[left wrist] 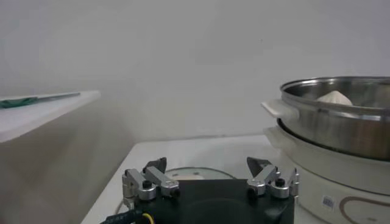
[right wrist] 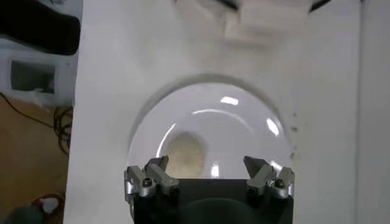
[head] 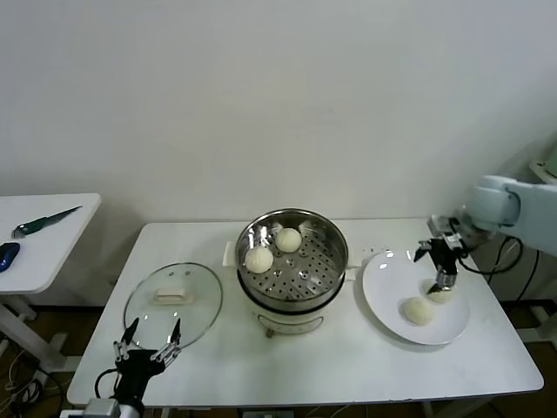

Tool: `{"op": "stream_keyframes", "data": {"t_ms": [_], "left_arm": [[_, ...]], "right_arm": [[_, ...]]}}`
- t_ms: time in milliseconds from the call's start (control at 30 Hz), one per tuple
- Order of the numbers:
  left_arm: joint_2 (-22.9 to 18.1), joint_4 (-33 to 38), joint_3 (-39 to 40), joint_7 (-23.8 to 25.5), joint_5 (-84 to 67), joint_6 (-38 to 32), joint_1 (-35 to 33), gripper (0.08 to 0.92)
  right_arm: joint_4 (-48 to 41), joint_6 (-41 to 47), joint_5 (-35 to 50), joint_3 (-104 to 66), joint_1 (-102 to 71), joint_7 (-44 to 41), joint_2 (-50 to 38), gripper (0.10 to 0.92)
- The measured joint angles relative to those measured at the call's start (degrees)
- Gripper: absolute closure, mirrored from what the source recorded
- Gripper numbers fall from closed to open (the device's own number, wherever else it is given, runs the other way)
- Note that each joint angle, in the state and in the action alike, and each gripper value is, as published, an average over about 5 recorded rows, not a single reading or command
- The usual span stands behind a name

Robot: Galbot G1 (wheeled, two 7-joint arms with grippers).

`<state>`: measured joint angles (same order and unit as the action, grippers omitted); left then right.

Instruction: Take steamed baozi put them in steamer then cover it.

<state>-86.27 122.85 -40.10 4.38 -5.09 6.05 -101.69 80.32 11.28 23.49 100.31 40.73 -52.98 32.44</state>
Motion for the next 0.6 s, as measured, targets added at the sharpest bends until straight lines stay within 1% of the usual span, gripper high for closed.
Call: {"op": "stream_keyframes", "data": {"t_ms": [267,600], "left_arm": [[-0.22,0.07,-0.06,-0.15,0.13,-0.54,-0.77,0.177],[-0.27,-0.19,-0.63,-0.22,-0.23,-0.64,-0.91,0.177]], "right_arm": [[-3.65,1.24,-4.72,-8.23,-10.64,1.39,-0.47,0.203],[-7.73,2.07,-7.14,-13.98,-18.52,2.34,1.58,0.203]]}}
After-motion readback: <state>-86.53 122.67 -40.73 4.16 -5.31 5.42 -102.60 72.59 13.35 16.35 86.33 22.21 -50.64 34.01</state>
